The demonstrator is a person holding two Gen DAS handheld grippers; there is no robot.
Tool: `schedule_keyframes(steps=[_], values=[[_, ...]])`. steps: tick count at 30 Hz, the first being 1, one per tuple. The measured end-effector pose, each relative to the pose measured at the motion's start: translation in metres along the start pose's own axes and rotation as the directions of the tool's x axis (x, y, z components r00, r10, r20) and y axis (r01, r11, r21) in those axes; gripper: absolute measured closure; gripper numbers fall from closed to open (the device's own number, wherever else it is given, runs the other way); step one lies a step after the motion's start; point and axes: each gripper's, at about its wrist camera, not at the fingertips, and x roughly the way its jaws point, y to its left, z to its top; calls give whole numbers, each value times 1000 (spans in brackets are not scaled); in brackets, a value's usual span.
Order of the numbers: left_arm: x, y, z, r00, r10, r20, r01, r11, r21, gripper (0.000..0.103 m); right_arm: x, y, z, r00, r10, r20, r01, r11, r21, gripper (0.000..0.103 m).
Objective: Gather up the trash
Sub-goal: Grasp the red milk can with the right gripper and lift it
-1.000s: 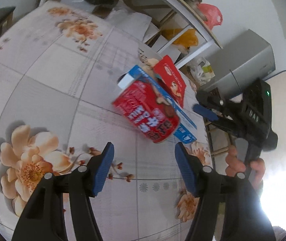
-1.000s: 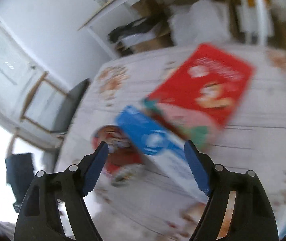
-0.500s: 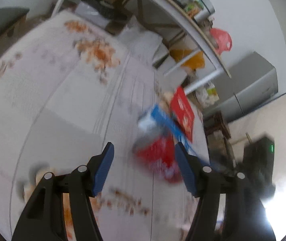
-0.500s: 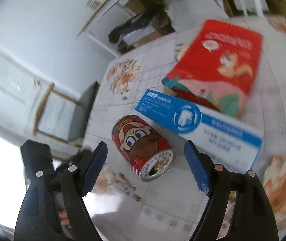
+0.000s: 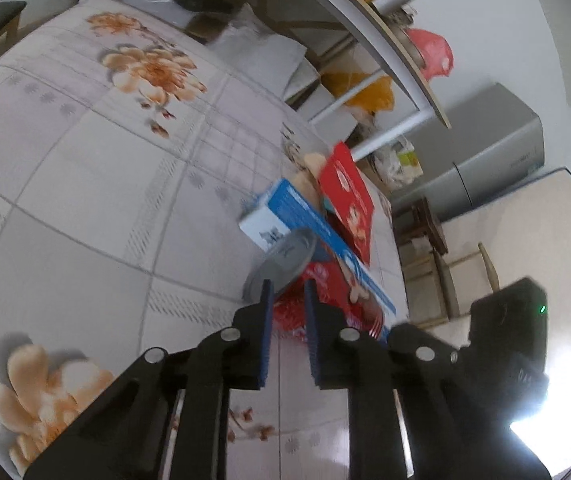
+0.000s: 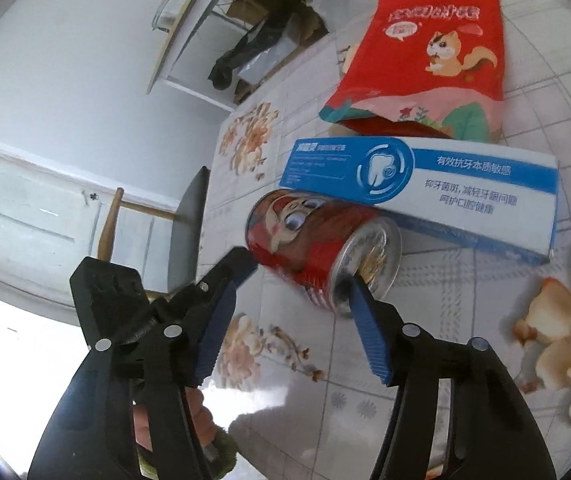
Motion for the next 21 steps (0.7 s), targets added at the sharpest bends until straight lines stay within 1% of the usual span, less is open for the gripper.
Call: schedule_keyframes(steps=[1, 2, 6, 8, 10, 12, 13, 15, 16, 17, 18, 19, 21], values=[[3, -2, -3, 1000, -19, -19, 19, 1000, 2, 92, -1, 1, -2, 1000, 16, -5, -16, 1000, -1, 47], [4, -3, -7, 999, -24, -25, 24, 1000, 5, 92, -1, 1, -3, 1000, 24, -10, -24, 1000, 3, 50], [8, -17, -17, 998, -42, -45, 44, 998, 48, 93, -1, 7, -6, 1000, 10, -10, -10, 1000, -21, 54], [3, -22, -21, 998, -51, -35, 54, 996, 67, 93, -3, 9, -5, 1000, -11, 2, 11, 999, -33, 54], [-5, -28, -22, 999, -54, -8, 54, 994, 98, 92, -7, 10, -5, 1000, -18, 10, 19, 999, -36, 54], [-15, -28, -23, 999, -39, 12, 38, 993, 114, 92, -13, 12, -4, 998, -51, 33, 53, 997, -58, 54], [-19, -26, -23, 999, -31, 18, 29, 993, 115, 92, -18, 17, -3, 996, -76, 55, 81, 992, -92, 53], [-27, -20, -24, 1000, -8, 30, 4, 993, 114, 92, -19, 27, 0, 989, -129, 79, 140, 977, -158, 45], [-31, -17, -25, 999, 5, 32, -9, 993, 114, 92, -18, 33, 3, 982, -166, 92, 182, 961, -207, 41], [-33, -14, -25, 999, 20, 31, -23, 993, 112, 90, -14, 42, 6, 974, -203, 104, 223, 938, -266, 33], [-36, -9, -26, 999, 42, 29, -45, 994, 104, 84, -10, 46, 8, 969, -225, 105, 247, 917, -314, 25], [-37, -5, -27, 998, 58, 28, -60, 993, 97, 81, 0, 55, 11, 958, -270, 100, 287, 872, -397, 22], [-42, 4, -30, 996, 83, 28, -85, 993, 78, 75, 18, 66, 14, 930, -353, 105, 356, 786, -506, 21]])
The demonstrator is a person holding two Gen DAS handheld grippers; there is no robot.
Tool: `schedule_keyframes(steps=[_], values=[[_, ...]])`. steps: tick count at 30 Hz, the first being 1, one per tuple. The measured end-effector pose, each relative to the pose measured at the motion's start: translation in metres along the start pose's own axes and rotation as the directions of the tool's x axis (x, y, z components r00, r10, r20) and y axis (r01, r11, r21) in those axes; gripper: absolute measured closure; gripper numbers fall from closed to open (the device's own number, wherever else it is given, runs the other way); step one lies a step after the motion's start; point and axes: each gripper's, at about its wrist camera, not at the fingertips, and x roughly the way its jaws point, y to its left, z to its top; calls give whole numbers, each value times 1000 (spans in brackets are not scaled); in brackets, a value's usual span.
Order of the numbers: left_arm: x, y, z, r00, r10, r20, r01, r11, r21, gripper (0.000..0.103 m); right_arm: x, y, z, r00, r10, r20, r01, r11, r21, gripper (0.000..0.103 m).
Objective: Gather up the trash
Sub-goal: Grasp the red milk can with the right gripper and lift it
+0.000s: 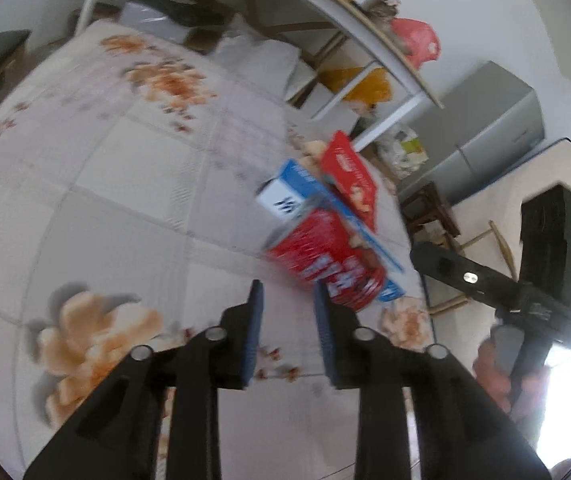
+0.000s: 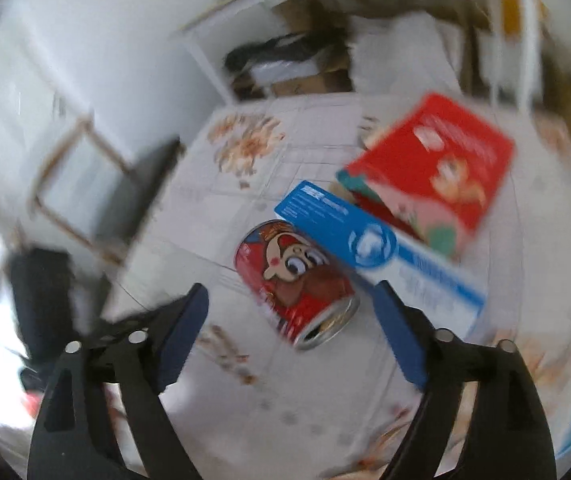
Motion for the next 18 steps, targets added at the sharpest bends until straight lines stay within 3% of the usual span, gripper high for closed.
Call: schedule_keyframes(steps=[2, 7, 11, 18], values=[[-4, 7, -4, 1000, 21, -2, -21, 1000, -6, 71, 21, 15, 6, 995, -95, -42, 88, 985, -149, 20], [-12, 22, -12, 999, 47, -11, -47, 999, -21, 68, 60, 26, -4, 975, -185, -126, 140, 944, -300, 20], [-12, 24, -17, 999, 43, -20, -43, 999, -23, 67, 59, 22, -14, 969, -214, -127, 171, 944, -282, 32], [-2, 12, -25, 998, 10, -56, -10, 1000, 6, 67, 2, 0, -35, 979, -182, -93, 175, 981, -78, 37]])
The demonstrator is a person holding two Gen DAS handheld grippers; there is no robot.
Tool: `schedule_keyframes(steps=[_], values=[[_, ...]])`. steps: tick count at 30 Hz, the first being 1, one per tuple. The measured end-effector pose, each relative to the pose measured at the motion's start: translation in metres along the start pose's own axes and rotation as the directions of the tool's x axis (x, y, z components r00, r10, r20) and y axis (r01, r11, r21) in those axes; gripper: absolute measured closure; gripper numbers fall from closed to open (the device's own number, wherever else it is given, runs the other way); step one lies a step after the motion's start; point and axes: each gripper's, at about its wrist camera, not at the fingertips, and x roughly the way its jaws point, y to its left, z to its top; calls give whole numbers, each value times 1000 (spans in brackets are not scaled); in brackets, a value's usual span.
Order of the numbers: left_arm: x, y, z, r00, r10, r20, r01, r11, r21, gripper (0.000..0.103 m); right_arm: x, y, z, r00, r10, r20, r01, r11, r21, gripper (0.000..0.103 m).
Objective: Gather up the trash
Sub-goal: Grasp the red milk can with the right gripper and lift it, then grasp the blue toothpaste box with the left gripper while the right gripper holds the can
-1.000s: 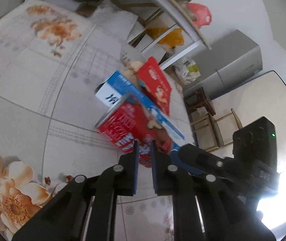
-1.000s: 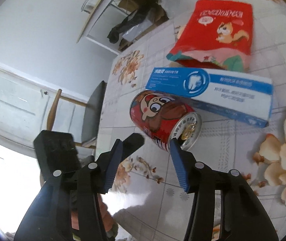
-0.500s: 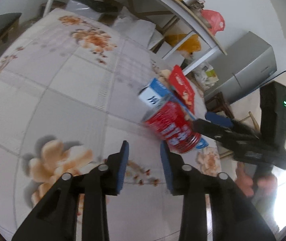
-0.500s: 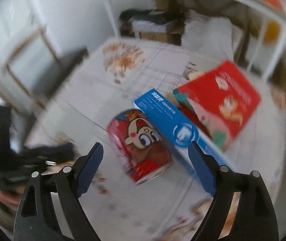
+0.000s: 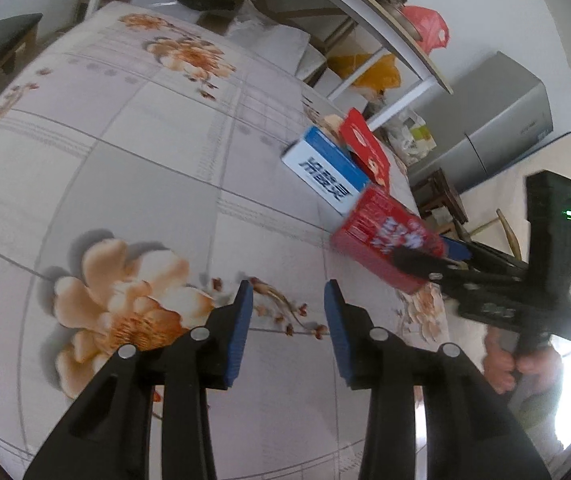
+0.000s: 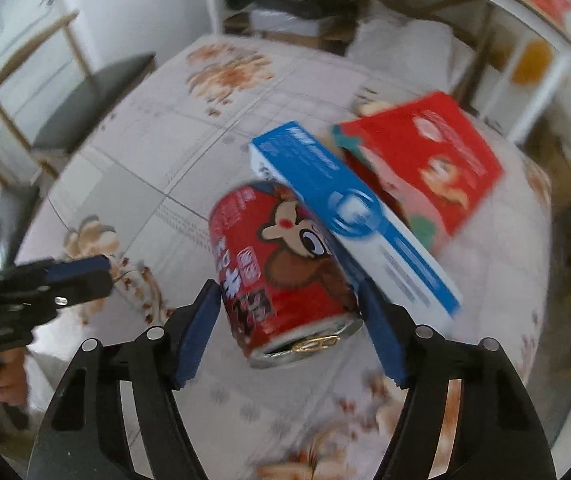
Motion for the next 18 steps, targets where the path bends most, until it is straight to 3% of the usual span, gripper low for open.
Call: schedule_keyframes(steps=[10, 18], values=[[6, -17, -9, 999, -25, -26, 26, 998, 48, 67, -49, -34, -54, 994, -113, -3, 112, 985, 133, 39], [10, -26, -10, 999, -31, -40, 34, 997, 75, 67, -55, -34, -70, 981, -189, -35, 191, 976, 103, 41]])
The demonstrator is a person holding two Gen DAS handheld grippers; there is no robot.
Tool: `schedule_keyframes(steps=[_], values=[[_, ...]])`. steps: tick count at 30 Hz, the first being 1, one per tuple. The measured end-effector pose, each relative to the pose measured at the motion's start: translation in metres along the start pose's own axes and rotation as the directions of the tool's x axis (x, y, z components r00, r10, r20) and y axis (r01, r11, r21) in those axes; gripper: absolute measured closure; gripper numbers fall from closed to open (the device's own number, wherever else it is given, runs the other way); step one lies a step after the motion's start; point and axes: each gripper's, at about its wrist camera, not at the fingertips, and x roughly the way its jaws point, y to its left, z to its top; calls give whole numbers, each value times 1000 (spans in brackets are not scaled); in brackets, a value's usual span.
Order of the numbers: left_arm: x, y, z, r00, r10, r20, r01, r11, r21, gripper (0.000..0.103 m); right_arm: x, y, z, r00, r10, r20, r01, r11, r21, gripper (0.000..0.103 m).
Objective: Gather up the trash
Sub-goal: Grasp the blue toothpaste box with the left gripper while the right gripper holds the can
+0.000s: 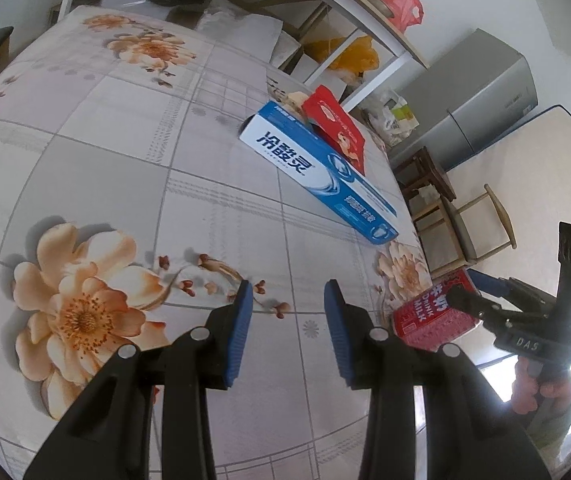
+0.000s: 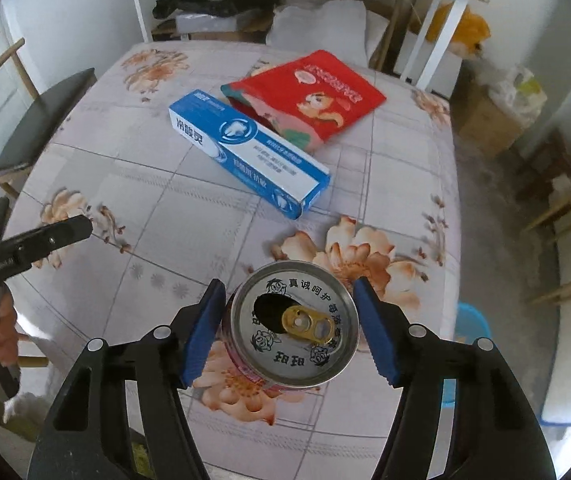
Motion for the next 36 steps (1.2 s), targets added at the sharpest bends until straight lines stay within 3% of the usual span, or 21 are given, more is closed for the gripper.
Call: schedule_keyframes(steps=[4, 8, 11, 16, 20, 24, 28, 36], values=[[1, -12, 6, 1000, 18, 11, -18, 997, 69, 67, 1, 3, -2, 1000, 12, 11, -12, 1000, -4, 41], [1, -28, 20, 998, 38, 43, -45, 984, 173, 62, 0, -1, -4, 998, 42, 41, -43, 999, 28, 29], [6, -44, 42, 996, 56, 63, -70, 967, 246, 61, -8, -13, -9, 991, 101, 92, -108, 991, 74, 24], [34, -58, 92, 990, 101, 100, -126, 948, 291, 61, -20, -37, -20, 966, 200, 163, -226, 960, 164, 22], [74, -62, 135, 973, 198, 119, -227, 918, 324, 61, -25, -50, -27, 950, 242, 195, -282, 936, 211, 22], [113, -53, 165, 937, 332, 106, -348, 876, 335, 61, -28, -60, -32, 944, 246, 218, -295, 926, 235, 22], [131, -42, 165, 915, 399, 55, -390, 847, 362, 61, -28, -67, -34, 942, 246, 228, -301, 920, 252, 22], [109, -30, 133, 916, 400, -24, -357, 842, 405, 61, -30, -67, -35, 937, 259, 236, -315, 918, 243, 22]])
